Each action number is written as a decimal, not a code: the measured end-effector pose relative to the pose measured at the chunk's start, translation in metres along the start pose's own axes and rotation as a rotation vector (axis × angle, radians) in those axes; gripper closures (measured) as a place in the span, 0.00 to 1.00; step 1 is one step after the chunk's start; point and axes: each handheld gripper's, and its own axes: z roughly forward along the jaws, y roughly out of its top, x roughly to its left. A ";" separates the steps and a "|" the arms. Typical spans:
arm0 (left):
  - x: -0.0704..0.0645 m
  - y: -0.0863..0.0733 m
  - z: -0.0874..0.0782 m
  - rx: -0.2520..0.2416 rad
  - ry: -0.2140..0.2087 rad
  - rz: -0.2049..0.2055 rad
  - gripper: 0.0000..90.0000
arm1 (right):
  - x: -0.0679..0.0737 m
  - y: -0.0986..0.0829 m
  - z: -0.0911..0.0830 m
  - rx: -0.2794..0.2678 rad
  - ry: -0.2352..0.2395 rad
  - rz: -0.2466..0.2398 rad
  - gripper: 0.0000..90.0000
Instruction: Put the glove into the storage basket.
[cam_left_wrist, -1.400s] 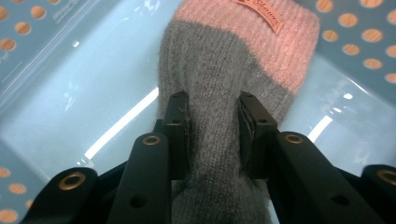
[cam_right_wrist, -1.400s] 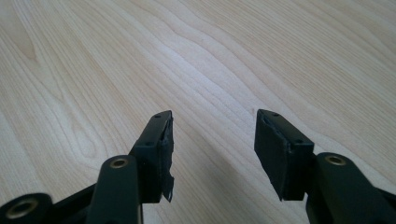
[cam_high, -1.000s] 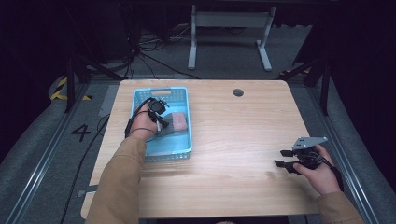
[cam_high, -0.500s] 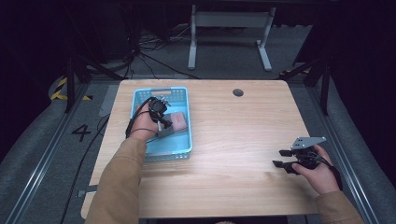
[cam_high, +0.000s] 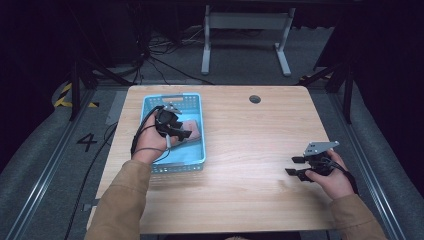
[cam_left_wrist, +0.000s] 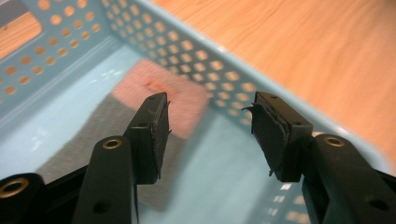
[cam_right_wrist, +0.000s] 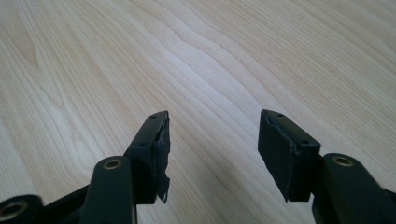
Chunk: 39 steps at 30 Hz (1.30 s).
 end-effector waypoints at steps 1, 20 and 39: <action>-0.004 -0.001 -0.004 -0.007 -0.003 0.004 0.52 | 0.000 0.001 0.001 -0.002 0.005 -0.006 0.50; -0.080 -0.036 -0.037 -0.046 -0.112 0.039 0.56 | 0.002 0.005 0.012 0.003 0.043 -0.046 0.50; -0.114 -0.085 0.012 0.051 -0.206 0.105 0.56 | 0.007 0.000 0.017 0.013 0.062 -0.052 0.50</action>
